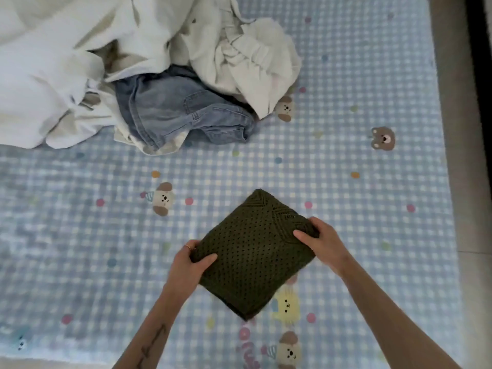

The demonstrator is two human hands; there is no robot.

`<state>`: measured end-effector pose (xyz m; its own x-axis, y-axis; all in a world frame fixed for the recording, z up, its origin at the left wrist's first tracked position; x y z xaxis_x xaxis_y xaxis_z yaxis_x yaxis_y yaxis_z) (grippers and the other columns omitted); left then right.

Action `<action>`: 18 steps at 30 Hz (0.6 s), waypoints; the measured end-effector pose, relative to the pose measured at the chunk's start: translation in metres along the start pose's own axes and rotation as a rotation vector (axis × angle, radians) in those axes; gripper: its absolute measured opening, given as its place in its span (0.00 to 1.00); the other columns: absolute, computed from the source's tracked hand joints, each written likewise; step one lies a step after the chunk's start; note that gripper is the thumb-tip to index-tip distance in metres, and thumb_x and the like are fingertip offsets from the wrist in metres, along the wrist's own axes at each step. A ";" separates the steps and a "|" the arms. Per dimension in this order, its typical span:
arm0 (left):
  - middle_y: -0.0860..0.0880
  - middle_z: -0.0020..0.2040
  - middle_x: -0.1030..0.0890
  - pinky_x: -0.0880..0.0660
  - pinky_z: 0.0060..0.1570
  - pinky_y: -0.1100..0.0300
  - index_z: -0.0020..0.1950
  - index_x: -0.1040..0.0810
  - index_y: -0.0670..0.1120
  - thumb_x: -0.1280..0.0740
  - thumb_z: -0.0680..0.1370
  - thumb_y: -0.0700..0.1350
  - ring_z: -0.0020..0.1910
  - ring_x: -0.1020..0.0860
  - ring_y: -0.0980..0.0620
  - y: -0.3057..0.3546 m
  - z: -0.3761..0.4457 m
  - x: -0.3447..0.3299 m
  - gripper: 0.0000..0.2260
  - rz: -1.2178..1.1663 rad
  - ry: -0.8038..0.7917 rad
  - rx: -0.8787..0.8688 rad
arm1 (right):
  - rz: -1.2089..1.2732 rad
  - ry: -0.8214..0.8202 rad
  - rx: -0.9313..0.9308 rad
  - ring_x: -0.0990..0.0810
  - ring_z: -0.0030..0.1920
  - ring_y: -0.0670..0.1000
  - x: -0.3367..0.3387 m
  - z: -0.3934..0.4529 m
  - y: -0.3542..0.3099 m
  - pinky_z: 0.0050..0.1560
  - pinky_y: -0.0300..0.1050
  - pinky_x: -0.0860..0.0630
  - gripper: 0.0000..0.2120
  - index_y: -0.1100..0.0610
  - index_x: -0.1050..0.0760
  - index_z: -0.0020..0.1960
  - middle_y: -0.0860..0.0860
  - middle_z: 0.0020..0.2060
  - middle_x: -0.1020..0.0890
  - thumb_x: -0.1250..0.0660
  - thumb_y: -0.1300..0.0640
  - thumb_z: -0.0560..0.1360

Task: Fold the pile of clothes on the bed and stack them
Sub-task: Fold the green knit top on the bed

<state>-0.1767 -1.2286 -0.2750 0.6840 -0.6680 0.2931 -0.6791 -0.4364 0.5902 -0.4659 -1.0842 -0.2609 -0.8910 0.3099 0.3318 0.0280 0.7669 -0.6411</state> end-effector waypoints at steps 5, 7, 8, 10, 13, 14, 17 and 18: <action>0.54 0.42 0.19 0.27 0.34 0.70 0.46 0.23 0.55 0.26 0.72 0.45 0.41 0.19 0.58 0.110 0.032 -0.109 0.08 0.167 -0.279 -0.221 | 0.212 0.321 -0.084 0.18 0.48 0.53 0.112 -0.065 0.074 0.50 0.53 0.21 0.04 0.54 0.22 0.48 0.54 0.45 0.18 0.30 0.55 0.75; 0.52 0.46 0.19 0.26 0.42 0.63 0.49 0.23 0.54 0.27 0.72 0.46 0.47 0.20 0.53 0.147 0.043 -0.164 0.09 0.249 -0.341 -0.290 | 0.301 0.452 -0.102 0.18 0.48 0.50 0.148 -0.085 0.101 0.47 0.49 0.20 0.03 0.52 0.22 0.48 0.52 0.45 0.17 0.30 0.54 0.75; 0.51 0.49 0.20 0.26 0.45 0.60 0.52 0.23 0.53 0.27 0.72 0.46 0.49 0.21 0.52 0.162 0.048 -0.189 0.11 0.281 -0.345 -0.315 | 0.318 0.508 -0.114 0.18 0.47 0.49 0.163 -0.091 0.115 0.45 0.46 0.21 0.03 0.51 0.22 0.48 0.51 0.45 0.17 0.30 0.54 0.75; 0.48 0.57 0.22 0.25 0.49 0.57 0.60 0.27 0.49 0.28 0.73 0.46 0.53 0.23 0.49 0.178 0.056 -0.224 0.18 0.322 -0.304 -0.321 | 0.271 0.567 -0.157 0.18 0.48 0.51 0.181 -0.091 0.143 0.44 0.45 0.23 0.06 0.54 0.24 0.50 0.51 0.45 0.18 0.31 0.53 0.75; 0.43 0.63 0.27 0.26 0.59 0.52 0.68 0.35 0.42 0.28 0.72 0.54 0.61 0.26 0.44 0.166 0.053 -0.243 0.30 0.501 -0.121 -0.256 | 0.090 0.581 -0.287 0.20 0.48 0.54 0.194 -0.079 0.184 0.45 0.45 0.26 0.15 0.58 0.27 0.57 0.53 0.47 0.19 0.31 0.51 0.75; 0.41 0.63 0.28 0.27 0.60 0.50 0.68 0.36 0.40 0.29 0.71 0.58 0.62 0.27 0.42 0.152 0.047 -0.243 0.35 0.563 -0.065 -0.207 | 0.071 0.588 -0.308 0.21 0.47 0.53 0.195 -0.075 0.192 0.45 0.44 0.27 0.17 0.59 0.28 0.59 0.54 0.48 0.20 0.31 0.51 0.75; 0.40 0.61 0.27 0.27 0.59 0.49 0.66 0.40 0.38 0.27 0.68 0.59 0.60 0.26 0.41 0.105 0.018 -0.252 0.38 0.520 -0.059 -0.034 | 0.045 0.577 -0.320 0.22 0.48 0.54 0.197 -0.064 0.200 0.47 0.47 0.25 0.18 0.59 0.28 0.59 0.54 0.47 0.21 0.29 0.52 0.73; 0.41 0.60 0.26 0.26 0.57 0.51 0.64 0.40 0.40 0.26 0.69 0.54 0.57 0.24 0.42 0.092 0.009 -0.258 0.34 0.416 -0.096 0.029 | 0.048 0.562 -0.325 0.21 0.48 0.55 0.197 -0.060 0.200 0.49 0.49 0.24 0.18 0.59 0.28 0.58 0.54 0.47 0.21 0.29 0.52 0.73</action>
<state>-0.4183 -1.1018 -0.3030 0.3234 -0.8433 0.4294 -0.8999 -0.1337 0.4151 -0.6089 -0.8356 -0.2822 -0.5147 0.5274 0.6760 0.2763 0.8484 -0.4515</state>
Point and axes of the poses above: each hand's wrist, its own z-axis towards the middle knuckle, its own x-axis out of the back of the hand, y = z × x, the point moved 9 cm from there along z, towards the middle knuckle
